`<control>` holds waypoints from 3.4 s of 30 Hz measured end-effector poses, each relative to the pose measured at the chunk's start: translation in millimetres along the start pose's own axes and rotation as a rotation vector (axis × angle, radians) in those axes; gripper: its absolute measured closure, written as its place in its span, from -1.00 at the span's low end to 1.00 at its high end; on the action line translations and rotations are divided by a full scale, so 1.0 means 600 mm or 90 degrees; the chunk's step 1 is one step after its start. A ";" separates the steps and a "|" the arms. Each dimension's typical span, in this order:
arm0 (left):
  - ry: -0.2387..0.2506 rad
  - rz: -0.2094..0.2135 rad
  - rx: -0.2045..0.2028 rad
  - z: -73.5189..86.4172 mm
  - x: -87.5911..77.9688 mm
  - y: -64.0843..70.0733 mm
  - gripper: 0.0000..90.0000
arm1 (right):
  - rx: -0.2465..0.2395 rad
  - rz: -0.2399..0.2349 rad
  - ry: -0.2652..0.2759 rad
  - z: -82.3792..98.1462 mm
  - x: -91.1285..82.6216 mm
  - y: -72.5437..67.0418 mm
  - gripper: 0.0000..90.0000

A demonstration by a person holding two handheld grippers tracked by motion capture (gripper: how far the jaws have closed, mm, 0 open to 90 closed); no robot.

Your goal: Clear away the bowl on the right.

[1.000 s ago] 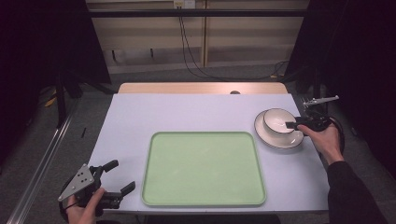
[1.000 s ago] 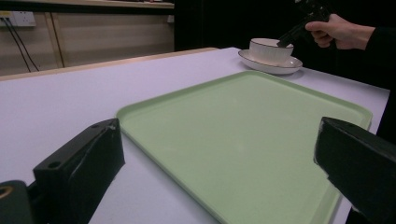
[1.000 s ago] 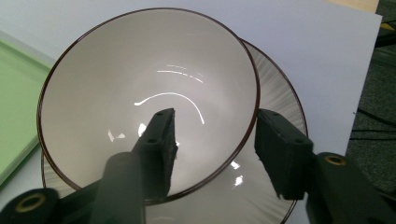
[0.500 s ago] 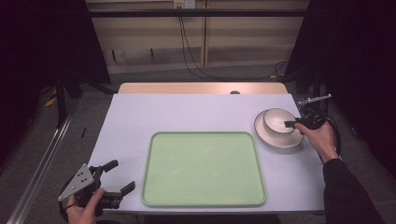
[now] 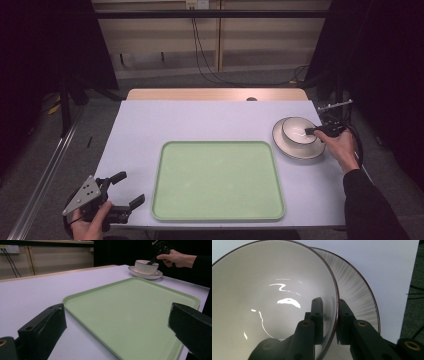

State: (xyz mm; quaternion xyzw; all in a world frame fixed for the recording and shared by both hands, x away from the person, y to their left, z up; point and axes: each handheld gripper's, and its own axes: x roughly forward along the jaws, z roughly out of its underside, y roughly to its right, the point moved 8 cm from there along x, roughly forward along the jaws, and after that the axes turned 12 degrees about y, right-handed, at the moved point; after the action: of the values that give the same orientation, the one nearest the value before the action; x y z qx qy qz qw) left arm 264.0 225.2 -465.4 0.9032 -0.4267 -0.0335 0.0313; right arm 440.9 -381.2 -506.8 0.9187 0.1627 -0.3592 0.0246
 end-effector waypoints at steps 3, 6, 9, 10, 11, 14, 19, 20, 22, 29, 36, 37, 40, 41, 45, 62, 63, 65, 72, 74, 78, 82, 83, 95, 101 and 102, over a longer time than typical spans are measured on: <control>-0.001 0.001 0.000 0.000 0.000 0.000 -0.97 | 0.006 -0.001 0.002 0.000 -0.001 0.001 0.77; 0.000 0.000 -0.001 0.000 0.000 0.000 -0.97 | 0.017 0.005 0.005 0.000 -0.003 0.004 0.81; 0.001 0.000 -0.001 0.000 0.000 0.000 -0.97 | 0.023 0.004 0.007 0.001 -0.005 0.005 0.83; 0.001 0.000 -0.001 0.000 0.000 0.000 -0.97 | 0.023 0.004 0.007 0.001 -0.005 0.005 0.83; 0.000 0.001 0.000 0.000 0.000 0.000 -0.97 | 0.029 0.004 0.009 0.001 -0.005 0.006 0.84; 0.000 0.001 0.000 0.000 0.000 0.000 -0.97 | 0.037 -0.001 0.012 0.000 -0.006 0.006 0.85; -0.001 0.002 0.000 0.000 0.000 0.000 -0.97 | 0.044 0.002 0.013 0.001 -0.008 0.007 0.85; -0.001 0.002 0.000 0.000 0.000 0.000 -0.97 | 0.044 0.002 0.013 0.001 -0.008 0.007 0.85; 0.000 0.002 0.000 0.000 0.000 0.000 -0.97 | 0.045 -0.001 0.017 0.000 -0.007 0.007 0.85; 0.001 0.000 -0.001 0.000 0.000 0.000 -0.97 | 0.063 -0.005 0.021 -0.001 -0.010 0.005 0.85; 0.004 -0.005 -0.009 0.000 0.001 0.001 -0.97 | 0.071 -0.005 0.038 -0.005 -0.013 0.006 0.85; 0.001 -0.004 -0.006 0.000 0.000 0.001 -0.97 | 0.071 -0.005 0.038 -0.005 -0.013 0.006 0.85; 0.004 -0.005 -0.010 0.000 0.001 0.001 -0.97 | 0.077 -0.009 0.038 -0.005 -0.015 0.005 0.85; 0.004 -0.005 -0.010 0.000 0.001 0.001 -0.97 | 0.074 -0.008 0.041 -0.006 -0.015 0.006 0.84; 0.004 -0.006 -0.011 0.000 0.001 0.001 -0.97 | 0.076 -0.014 0.044 -0.007 -0.016 0.006 0.84; 0.003 -0.006 -0.011 0.000 0.001 0.001 -0.97 | 0.095 -0.019 0.060 -0.010 -0.024 0.010 0.83; 0.003 -0.006 -0.011 0.000 0.001 0.001 -0.97 | 0.094 -0.022 0.059 -0.010 -0.025 0.010 0.83; 0.003 -0.006 -0.011 0.000 0.002 0.001 -0.97 | 0.096 -0.020 0.061 -0.009 -0.025 0.010 0.83; 0.003 -0.006 -0.011 0.000 0.001 0.001 -0.97 | 0.104 -0.024 0.063 -0.009 -0.028 0.011 0.83; 0.003 -0.006 -0.011 0.000 0.001 0.001 -0.97 | 0.104 -0.024 0.066 -0.009 -0.028 0.011 0.83; 0.004 -0.006 -0.010 0.000 0.002 0.001 -0.97 | 0.108 -0.031 0.070 -0.011 -0.031 0.010 0.83; -0.002 0.000 0.000 0.000 0.000 0.000 -0.97 | 0.112 -0.037 0.079 -0.013 -0.037 0.010 0.83; 0.002 -0.002 -0.006 0.000 0.001 0.001 -0.97 | 0.114 -0.039 0.081 -0.014 -0.038 0.010 0.83; -0.001 0.001 0.002 0.000 0.000 0.000 -0.97 | 0.108 -0.055 0.093 -0.016 -0.053 0.004 0.83; 0.000 0.001 0.000 0.000 0.000 0.001 -0.97 | 0.106 -0.060 0.098 -0.015 -0.065 0.002 0.83; 0.001 0.001 0.000 0.000 0.000 0.001 -0.97 | 0.110 -0.065 0.098 -0.015 -0.067 0.000 0.83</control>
State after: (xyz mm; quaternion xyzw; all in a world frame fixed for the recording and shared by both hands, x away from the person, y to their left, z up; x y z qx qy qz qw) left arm 263.8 224.8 -465.1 0.9029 -0.4275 -0.0329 0.0312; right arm 419.0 -391.0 -473.6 0.9326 0.1791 -0.3014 -0.0858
